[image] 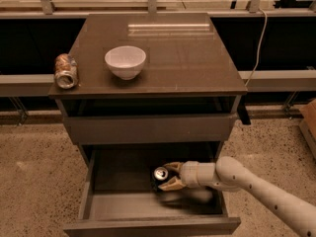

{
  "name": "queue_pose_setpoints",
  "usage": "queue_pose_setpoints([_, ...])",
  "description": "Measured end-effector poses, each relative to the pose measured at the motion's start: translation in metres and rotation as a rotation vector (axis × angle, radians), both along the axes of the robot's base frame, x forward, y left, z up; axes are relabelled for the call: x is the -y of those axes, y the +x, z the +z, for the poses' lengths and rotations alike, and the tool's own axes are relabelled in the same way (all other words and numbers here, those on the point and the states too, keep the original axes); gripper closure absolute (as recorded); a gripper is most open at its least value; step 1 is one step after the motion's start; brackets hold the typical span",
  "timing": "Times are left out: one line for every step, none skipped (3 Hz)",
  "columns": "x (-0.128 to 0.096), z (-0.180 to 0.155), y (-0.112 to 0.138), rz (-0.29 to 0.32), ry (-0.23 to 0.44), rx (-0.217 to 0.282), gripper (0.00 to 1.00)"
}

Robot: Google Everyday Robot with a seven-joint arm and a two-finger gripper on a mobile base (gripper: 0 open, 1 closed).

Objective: Place pepsi can into middle drawer

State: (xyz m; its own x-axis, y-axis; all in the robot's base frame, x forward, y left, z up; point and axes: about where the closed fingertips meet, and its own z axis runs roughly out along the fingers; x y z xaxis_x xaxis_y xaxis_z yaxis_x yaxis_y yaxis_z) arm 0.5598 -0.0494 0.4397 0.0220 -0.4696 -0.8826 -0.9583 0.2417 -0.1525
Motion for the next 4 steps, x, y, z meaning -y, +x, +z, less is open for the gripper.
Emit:
queue_pose_setpoints([-0.0019,0.0008,-0.001,0.005,0.002,-0.001,0.36])
queue_pose_setpoints([-0.004,0.0005,-0.0015,0.008,0.003,-0.001,0.13])
queue_pose_setpoints([-0.0058,0.0002,-0.002,0.011,0.005,-0.002,0.0])
queue_pose_setpoints([-0.0059,0.0002,-0.002,0.011,0.005,-0.002,0.0])
